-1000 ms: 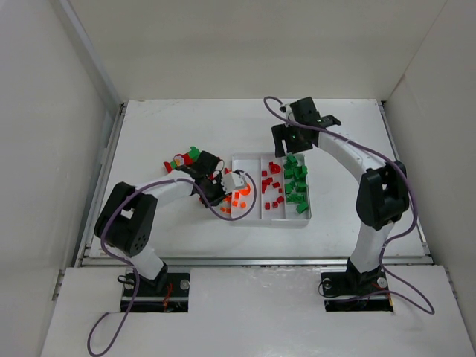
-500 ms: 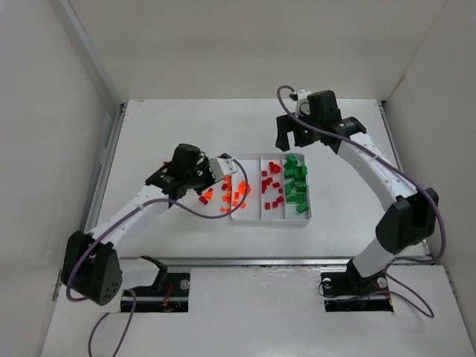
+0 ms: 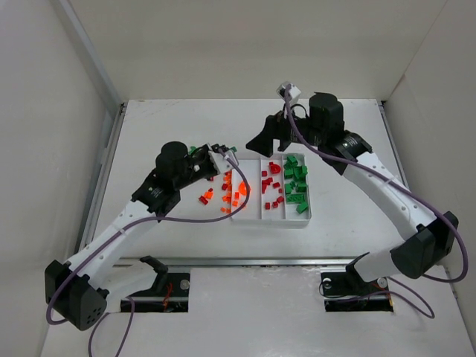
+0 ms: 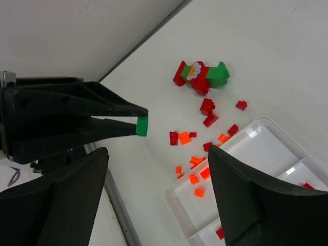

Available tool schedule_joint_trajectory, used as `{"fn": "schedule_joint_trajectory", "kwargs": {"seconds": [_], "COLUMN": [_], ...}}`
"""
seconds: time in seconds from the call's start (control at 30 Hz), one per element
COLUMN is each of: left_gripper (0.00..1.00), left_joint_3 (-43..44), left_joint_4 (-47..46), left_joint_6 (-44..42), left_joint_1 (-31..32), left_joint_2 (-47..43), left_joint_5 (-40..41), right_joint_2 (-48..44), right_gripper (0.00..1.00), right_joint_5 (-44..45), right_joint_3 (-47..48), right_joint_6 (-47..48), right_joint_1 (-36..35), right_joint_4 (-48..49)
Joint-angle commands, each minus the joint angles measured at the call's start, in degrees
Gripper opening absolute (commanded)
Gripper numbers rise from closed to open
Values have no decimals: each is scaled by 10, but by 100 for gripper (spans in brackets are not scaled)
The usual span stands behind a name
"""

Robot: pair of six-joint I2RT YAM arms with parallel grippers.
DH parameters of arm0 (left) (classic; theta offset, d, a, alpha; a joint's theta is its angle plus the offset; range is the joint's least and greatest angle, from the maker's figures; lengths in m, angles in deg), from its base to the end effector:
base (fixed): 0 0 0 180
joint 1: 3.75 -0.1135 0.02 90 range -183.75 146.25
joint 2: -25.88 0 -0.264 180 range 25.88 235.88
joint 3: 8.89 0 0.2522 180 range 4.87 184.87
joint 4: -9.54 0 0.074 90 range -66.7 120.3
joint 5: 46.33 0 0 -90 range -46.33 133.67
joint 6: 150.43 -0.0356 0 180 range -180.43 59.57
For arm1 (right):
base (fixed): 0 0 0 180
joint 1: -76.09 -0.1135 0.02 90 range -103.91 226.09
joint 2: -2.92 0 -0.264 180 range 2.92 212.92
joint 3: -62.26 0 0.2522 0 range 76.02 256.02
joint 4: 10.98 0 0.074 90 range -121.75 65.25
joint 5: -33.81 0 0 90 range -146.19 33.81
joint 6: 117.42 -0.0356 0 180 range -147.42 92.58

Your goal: Sort the legos into containers by color

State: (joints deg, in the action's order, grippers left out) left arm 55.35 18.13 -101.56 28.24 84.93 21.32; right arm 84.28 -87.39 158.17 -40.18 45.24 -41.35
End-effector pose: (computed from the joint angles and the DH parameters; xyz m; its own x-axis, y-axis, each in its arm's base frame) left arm 0.1982 -0.1398 0.3564 0.4962 0.4074 -0.7667 0.6446 0.4187 0.6396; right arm 0.2695 0.1825 0.4094 -0.4196 -0.0306 -0.9072 -0.7934 0.4978 0.3502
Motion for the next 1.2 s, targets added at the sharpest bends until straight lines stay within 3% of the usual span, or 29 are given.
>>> {"fn": "schedule_joint_trajectory", "kwargs": {"seconds": [0.0,0.03,0.3,0.57,0.67,0.8,0.83,0.9,1.0,1.03,1.07,1.1,1.17], "left_gripper": [0,0,0,0,0,0,0,0,0,7,24,69,100], "left_joint_3": [29,29,34,39,45,45,45,45,45,38,38,30,12], "left_joint_4": [-27,-27,-27,-27,-27,-27,-27,-27,-27,-27,-27,-27,-27], "left_joint_6": [16,16,21,21,26,31,32,32,37,37,37,37,42], "left_joint_1": [18,19,36,41,41,41,41,41,41,41,41,41,41], "left_joint_2": [-22,-28,-28,-28,-28,-28,-28,-28,-28,-28,-28,-28,-33], "left_joint_5": [-26,-26,-26,-21,-21,-26,-26,-26,-26,-31,-31,-37,-28], "right_joint_2": [5,5,27,39,44,44,44,44,38,32,32,25,16], "right_gripper": [82,74,72,58,48,27,14,0,0,0,0,0,0], "right_joint_5": [-45,-52,-49,-49,-54,-54,-54,-54,-54,-48,-41,-20,15], "right_joint_3": [8,8,11,11,6,0,0,-5,-10,-15,-16,-24,-35], "right_joint_6": [-50,-50,-68,-75,-75,-80,-80,-80,-75,-75,-75,-75,-69], "right_joint_1": [-8,-23,-44,-49,-49,-49,-49,-49,-49,-49,-49,-49,-43], "right_joint_4": [79,79,79,79,79,79,79,79,79,79,79,72,55]}}
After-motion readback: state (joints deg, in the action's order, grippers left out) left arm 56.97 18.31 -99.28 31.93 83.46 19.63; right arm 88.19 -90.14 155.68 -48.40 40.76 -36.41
